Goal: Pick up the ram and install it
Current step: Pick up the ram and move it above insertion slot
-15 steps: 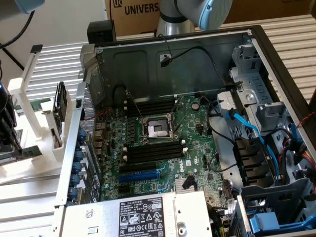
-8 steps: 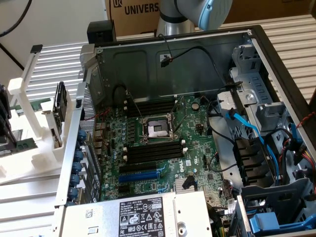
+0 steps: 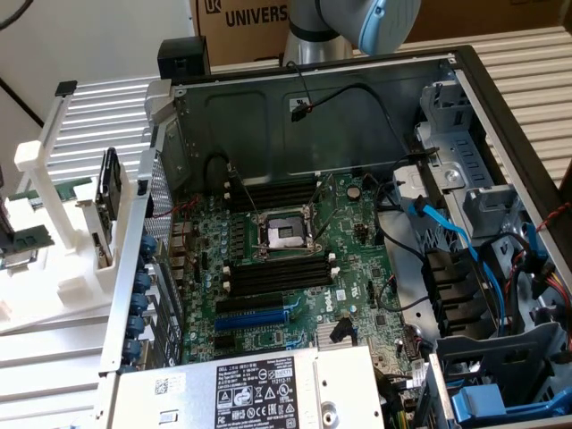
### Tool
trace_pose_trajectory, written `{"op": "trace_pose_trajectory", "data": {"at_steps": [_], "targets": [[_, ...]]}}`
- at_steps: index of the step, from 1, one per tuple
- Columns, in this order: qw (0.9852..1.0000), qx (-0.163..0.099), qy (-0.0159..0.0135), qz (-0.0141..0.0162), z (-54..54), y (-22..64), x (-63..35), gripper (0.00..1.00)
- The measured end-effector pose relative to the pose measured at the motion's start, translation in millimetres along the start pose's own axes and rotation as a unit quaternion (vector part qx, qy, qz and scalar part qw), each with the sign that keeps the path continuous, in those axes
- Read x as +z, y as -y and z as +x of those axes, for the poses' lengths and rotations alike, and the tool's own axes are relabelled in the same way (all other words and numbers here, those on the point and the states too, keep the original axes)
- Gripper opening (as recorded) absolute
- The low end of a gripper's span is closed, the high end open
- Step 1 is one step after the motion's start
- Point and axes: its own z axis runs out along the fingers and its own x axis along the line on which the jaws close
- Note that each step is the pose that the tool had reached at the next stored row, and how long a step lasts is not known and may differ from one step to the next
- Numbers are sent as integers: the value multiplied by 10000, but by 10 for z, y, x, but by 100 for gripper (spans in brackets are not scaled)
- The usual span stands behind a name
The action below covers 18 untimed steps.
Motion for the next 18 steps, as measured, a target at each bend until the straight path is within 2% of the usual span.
{"op": "trace_pose_trajectory", "data": {"at_steps": [1,4,12,13,17,18], "targets": [[10000,5,0,0,-2,-3,-45,12],[10000,36,2,2,-16,-13,-272,12],[10000,61,3,4,-35,-23,-638,12],[10000,64,3,3,-38,-9,-731,12],[10000,65,3,2,-39,37,-914,12],[10000,65,3,2,-37,89,-1055,12]]}}
